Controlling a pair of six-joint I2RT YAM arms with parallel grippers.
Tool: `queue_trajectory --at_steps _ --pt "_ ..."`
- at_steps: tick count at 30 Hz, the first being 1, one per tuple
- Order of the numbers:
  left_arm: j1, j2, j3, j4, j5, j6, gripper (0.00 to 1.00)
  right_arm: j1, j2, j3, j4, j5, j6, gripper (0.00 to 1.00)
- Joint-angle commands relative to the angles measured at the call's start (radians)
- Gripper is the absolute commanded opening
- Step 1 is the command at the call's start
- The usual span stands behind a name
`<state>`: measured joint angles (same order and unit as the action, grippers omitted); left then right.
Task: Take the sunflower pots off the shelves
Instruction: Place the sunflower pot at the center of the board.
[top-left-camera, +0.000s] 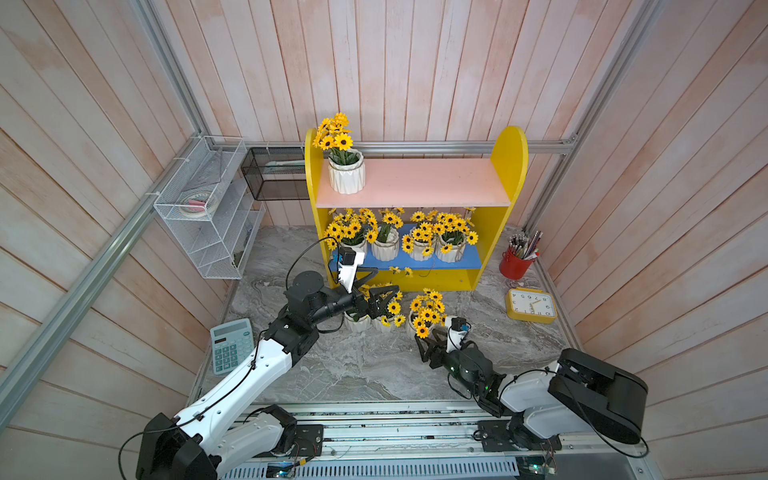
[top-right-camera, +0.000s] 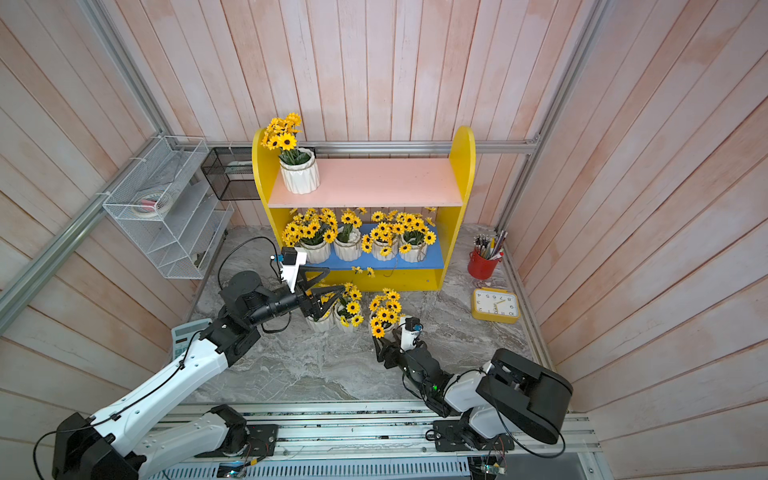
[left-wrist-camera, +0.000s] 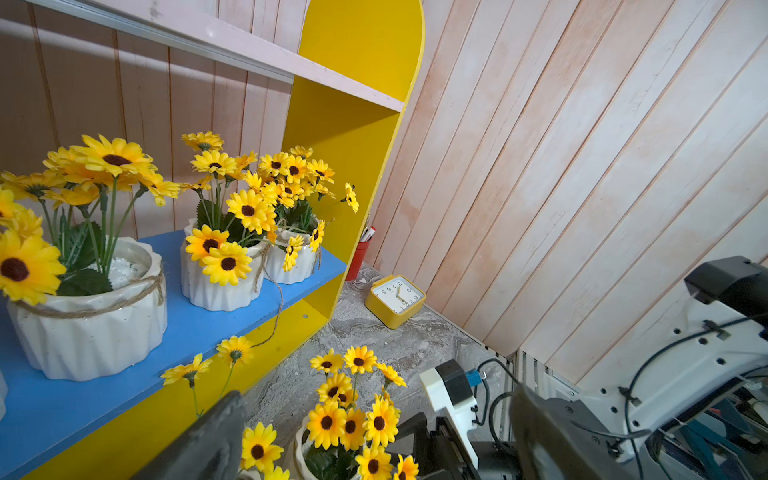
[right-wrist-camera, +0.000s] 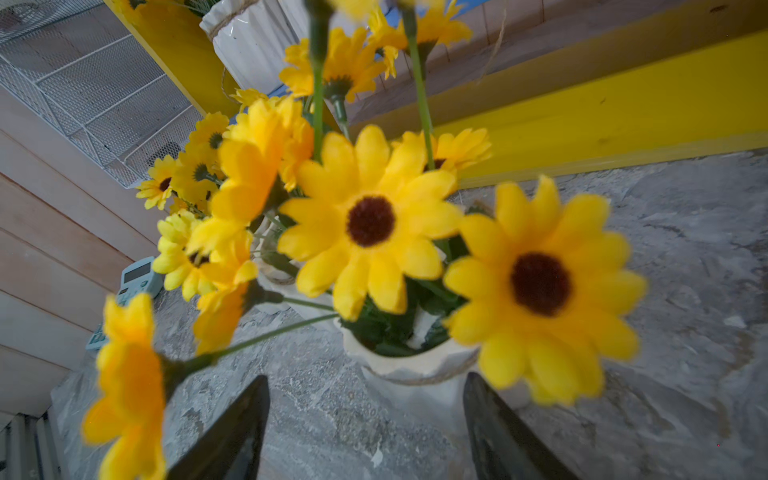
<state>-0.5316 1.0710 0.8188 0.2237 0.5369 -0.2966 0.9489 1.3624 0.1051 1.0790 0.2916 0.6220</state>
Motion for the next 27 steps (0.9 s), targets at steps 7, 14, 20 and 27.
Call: queue_trajectory --at_steps 7,14,20,27 --pt "-0.003 -0.016 0.011 -0.005 -0.018 0.023 1.0 -0.027 -0.124 0.052 -0.374 0.004 0.03 0.43" --pt "-0.004 -0.019 0.01 -0.014 -0.027 0.031 1.0 -0.121 -0.038 0.077 -0.322 -0.05 0.005 0.19" --pt "-0.003 -0.015 0.011 -0.018 -0.033 0.039 1.0 -0.183 0.11 0.165 -0.256 -0.186 -0.088 0.2" --pt "-0.003 -0.018 0.012 -0.027 -0.049 0.052 1.0 -0.184 0.211 0.21 -0.194 -0.24 -0.105 0.17"
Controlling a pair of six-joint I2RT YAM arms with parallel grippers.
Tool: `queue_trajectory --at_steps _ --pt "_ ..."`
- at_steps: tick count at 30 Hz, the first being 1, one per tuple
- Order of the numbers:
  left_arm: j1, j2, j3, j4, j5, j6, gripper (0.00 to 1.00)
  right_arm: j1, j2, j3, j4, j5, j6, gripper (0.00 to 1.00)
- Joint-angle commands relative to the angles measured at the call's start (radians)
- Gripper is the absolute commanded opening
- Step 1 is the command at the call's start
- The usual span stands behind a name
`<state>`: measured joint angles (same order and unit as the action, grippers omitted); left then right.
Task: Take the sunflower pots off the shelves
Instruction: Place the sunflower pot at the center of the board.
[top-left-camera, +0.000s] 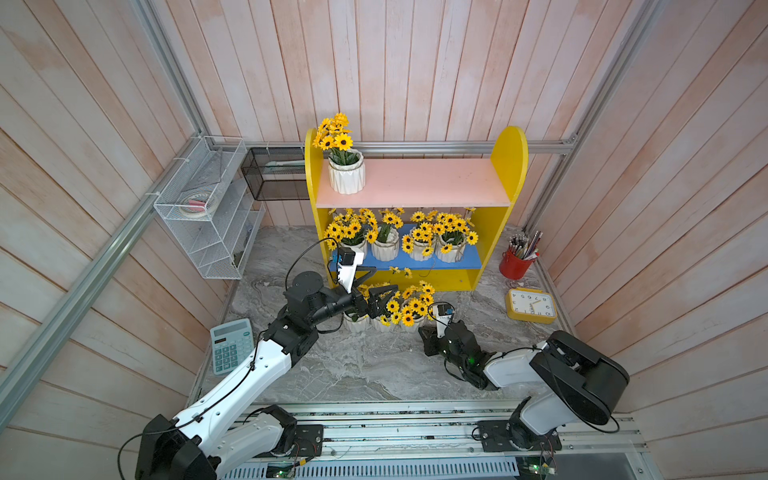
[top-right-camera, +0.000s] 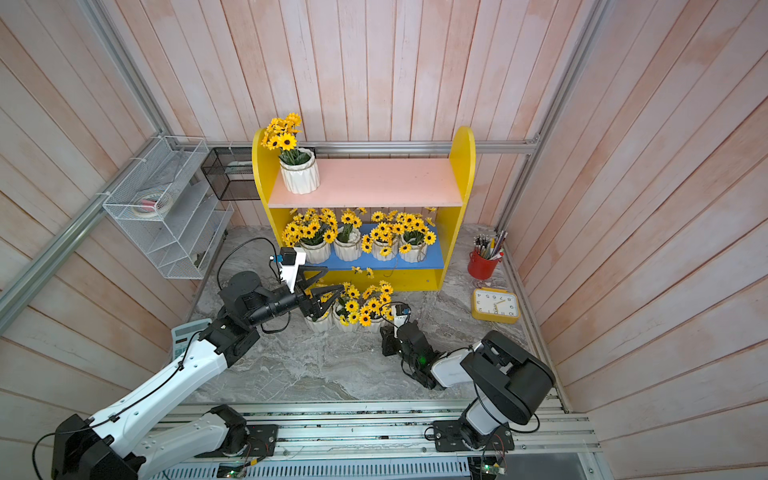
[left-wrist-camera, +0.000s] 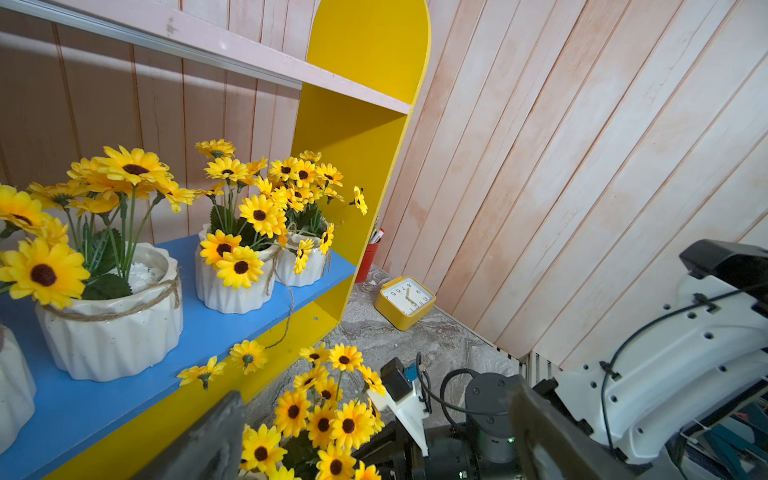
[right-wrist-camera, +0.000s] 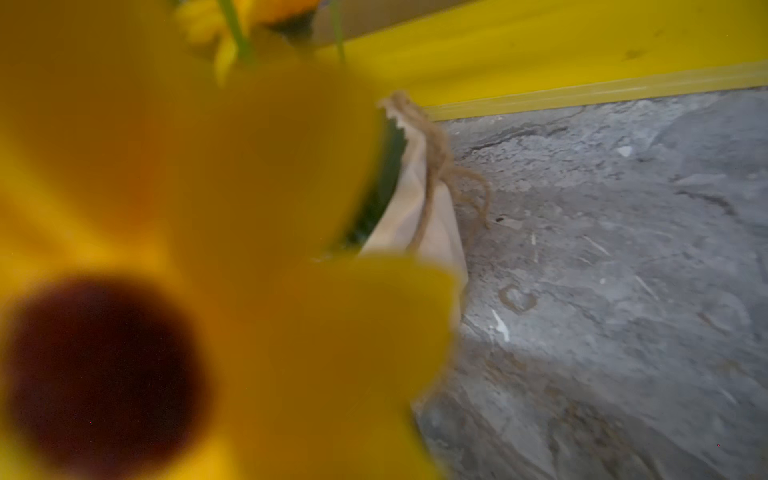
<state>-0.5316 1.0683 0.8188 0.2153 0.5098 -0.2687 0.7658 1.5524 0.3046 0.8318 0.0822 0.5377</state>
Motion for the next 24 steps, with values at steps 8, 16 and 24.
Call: queue_trajectory --at_steps 8,16,24 --pt "-0.004 -0.023 0.038 -0.078 -0.226 0.046 1.0 -0.003 -0.064 -0.04 0.061 -0.023 0.006 0.18" --pt "-0.007 0.046 0.379 -0.448 -0.785 0.128 1.0 0.0 -0.413 -0.077 -0.251 -0.029 0.018 0.27" --pt "-0.062 0.264 0.703 -0.68 -0.955 0.187 1.0 0.0 -0.682 -0.065 -0.466 0.022 -0.057 0.6"
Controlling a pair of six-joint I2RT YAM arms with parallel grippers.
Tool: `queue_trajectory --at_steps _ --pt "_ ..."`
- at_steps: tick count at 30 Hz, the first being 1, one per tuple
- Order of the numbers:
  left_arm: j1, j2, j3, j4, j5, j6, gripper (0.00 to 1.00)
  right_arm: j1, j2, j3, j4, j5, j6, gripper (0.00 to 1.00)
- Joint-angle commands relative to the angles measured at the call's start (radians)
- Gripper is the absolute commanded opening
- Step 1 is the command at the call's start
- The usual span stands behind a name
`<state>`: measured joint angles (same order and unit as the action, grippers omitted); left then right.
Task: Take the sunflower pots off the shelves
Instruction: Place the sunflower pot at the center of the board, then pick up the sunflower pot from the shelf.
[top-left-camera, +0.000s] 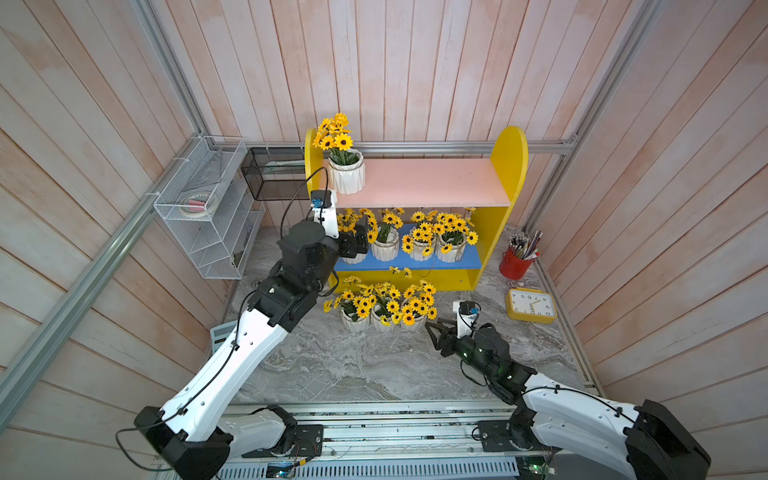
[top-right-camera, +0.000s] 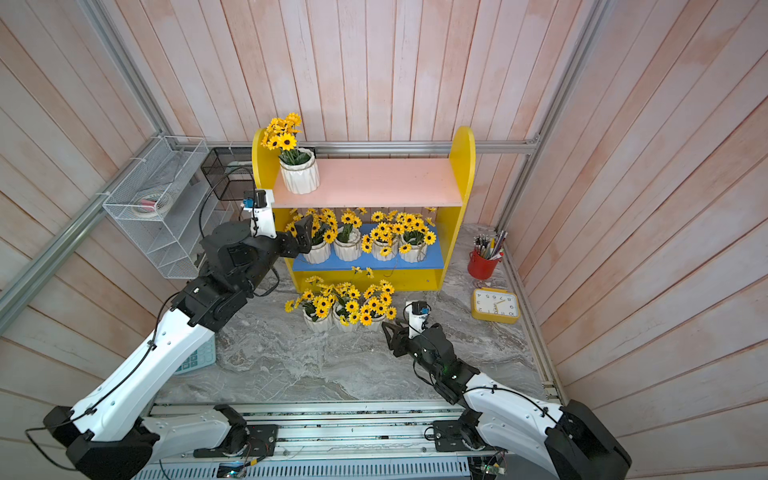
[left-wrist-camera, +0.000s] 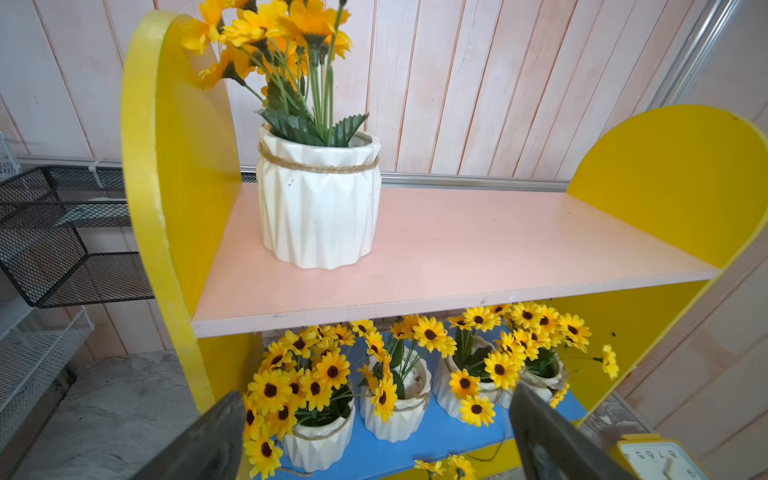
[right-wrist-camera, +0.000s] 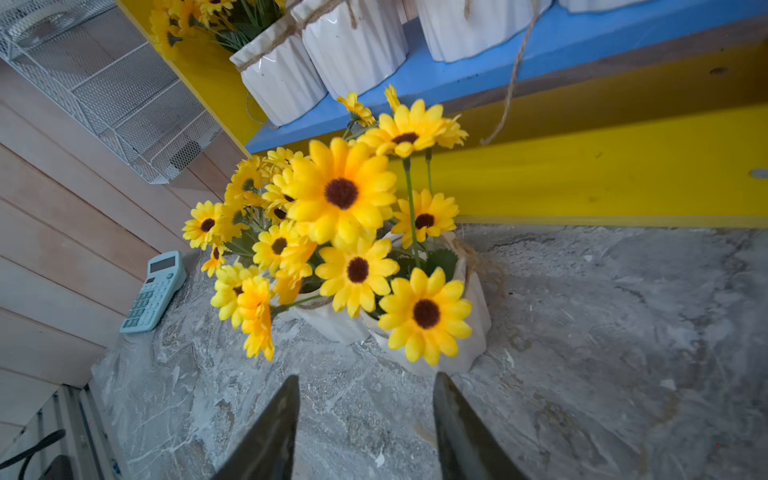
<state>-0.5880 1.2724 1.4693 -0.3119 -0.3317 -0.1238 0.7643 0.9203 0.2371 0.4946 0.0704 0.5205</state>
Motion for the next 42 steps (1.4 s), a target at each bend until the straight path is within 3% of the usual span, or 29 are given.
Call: queue_trajectory --at_steps 1,3,8,13,24,26,42 --pt "-0.006 0.079 0.086 -0.161 -0.125 0.042 1.0 0.001 -0.071 0.005 -0.138 0.045 -0.05 0.66" --pt "-0.006 0.114 0.141 -0.168 -0.14 0.084 1.0 0.001 -0.101 0.007 -0.149 0.058 -0.066 0.73" --pt "-0.003 0.215 0.309 -0.228 -0.146 0.123 1.0 0.0 -0.139 0.019 -0.158 0.052 -0.105 0.79" --pt "0.003 0.251 0.388 -0.252 -0.127 0.132 1.0 0.0 -0.182 0.02 -0.186 0.036 -0.118 0.84" --pt "0.106 0.301 0.444 -0.212 0.081 0.103 1.0 0.0 -0.306 0.029 -0.263 0.053 -0.161 0.94" --pt "0.115 0.307 0.444 -0.193 0.082 0.104 1.0 0.0 -0.316 0.03 -0.271 0.055 -0.166 0.98" --pt "0.182 0.381 0.476 -0.119 0.178 0.084 1.0 0.0 -0.34 0.025 -0.259 0.065 -0.176 0.98"
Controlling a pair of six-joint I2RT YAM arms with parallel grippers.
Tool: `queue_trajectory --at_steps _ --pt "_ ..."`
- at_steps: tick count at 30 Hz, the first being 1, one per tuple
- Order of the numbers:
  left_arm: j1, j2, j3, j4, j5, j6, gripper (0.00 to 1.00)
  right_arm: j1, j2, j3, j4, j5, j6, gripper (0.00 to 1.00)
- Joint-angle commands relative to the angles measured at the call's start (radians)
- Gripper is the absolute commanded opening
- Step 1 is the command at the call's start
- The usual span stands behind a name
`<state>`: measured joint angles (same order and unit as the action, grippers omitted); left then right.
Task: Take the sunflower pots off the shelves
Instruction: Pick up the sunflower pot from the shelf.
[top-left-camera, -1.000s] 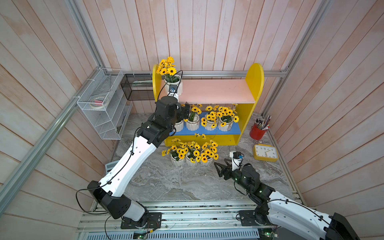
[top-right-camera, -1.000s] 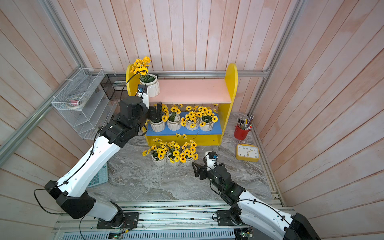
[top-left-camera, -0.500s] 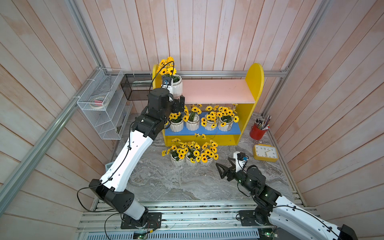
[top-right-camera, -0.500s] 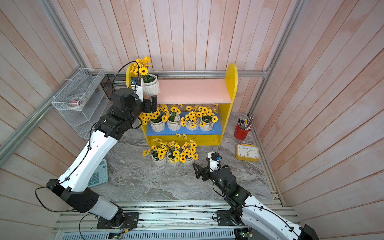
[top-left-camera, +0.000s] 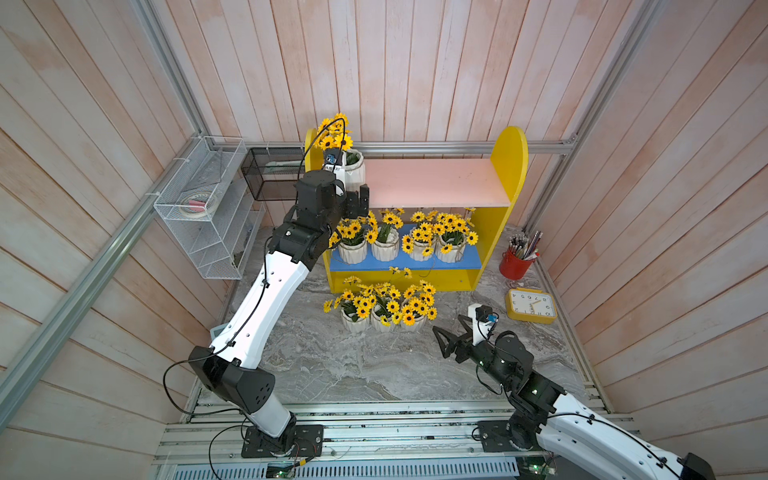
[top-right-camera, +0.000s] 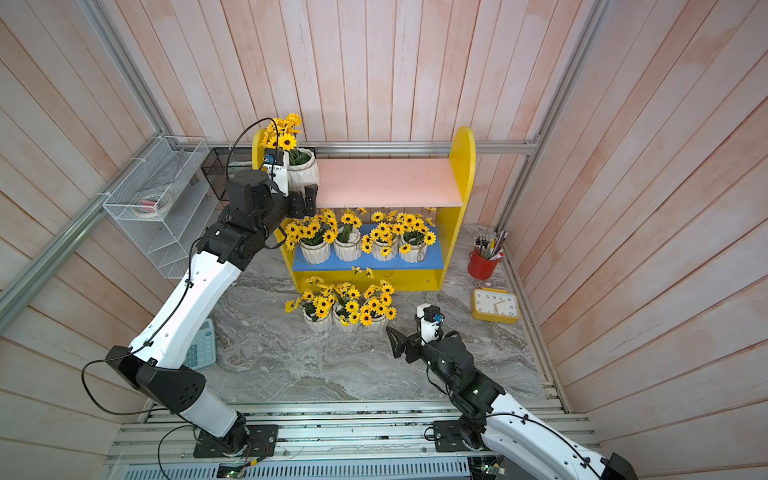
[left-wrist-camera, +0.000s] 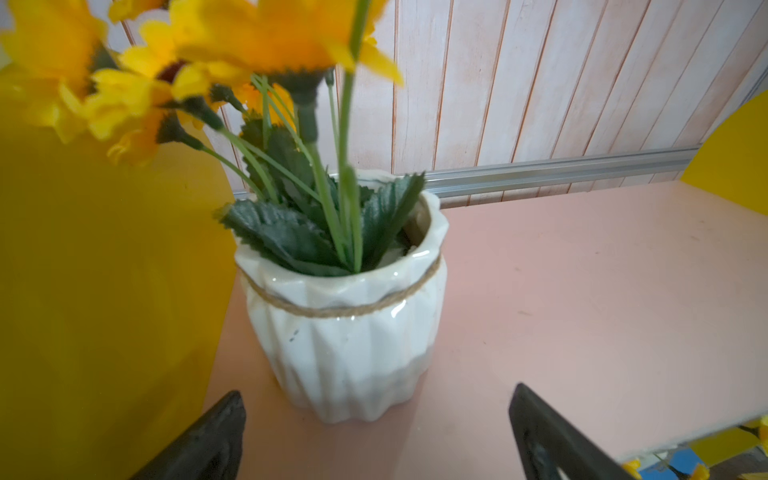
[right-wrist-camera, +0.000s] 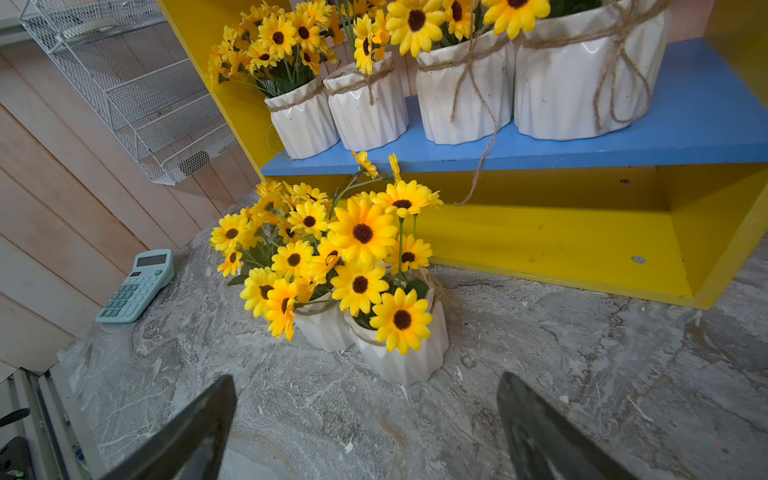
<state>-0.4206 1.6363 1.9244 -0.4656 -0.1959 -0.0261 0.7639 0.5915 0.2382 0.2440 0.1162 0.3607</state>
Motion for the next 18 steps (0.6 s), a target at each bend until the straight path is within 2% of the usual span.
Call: queue_trajectory --at_steps 1,8,18 --pt "0.018 0.018 0.019 0.041 0.052 -0.012 1.0 0.0 -0.013 0.023 -0.007 0.02 -0.016 0.98" --pt "0.034 0.026 0.007 0.12 0.105 0.011 1.0 0.0 -0.006 0.011 0.018 0.026 -0.022 0.98" --pt "0.035 0.025 -0.077 0.264 0.077 0.042 1.0 0.0 0.038 0.021 0.073 0.027 -0.05 0.98"
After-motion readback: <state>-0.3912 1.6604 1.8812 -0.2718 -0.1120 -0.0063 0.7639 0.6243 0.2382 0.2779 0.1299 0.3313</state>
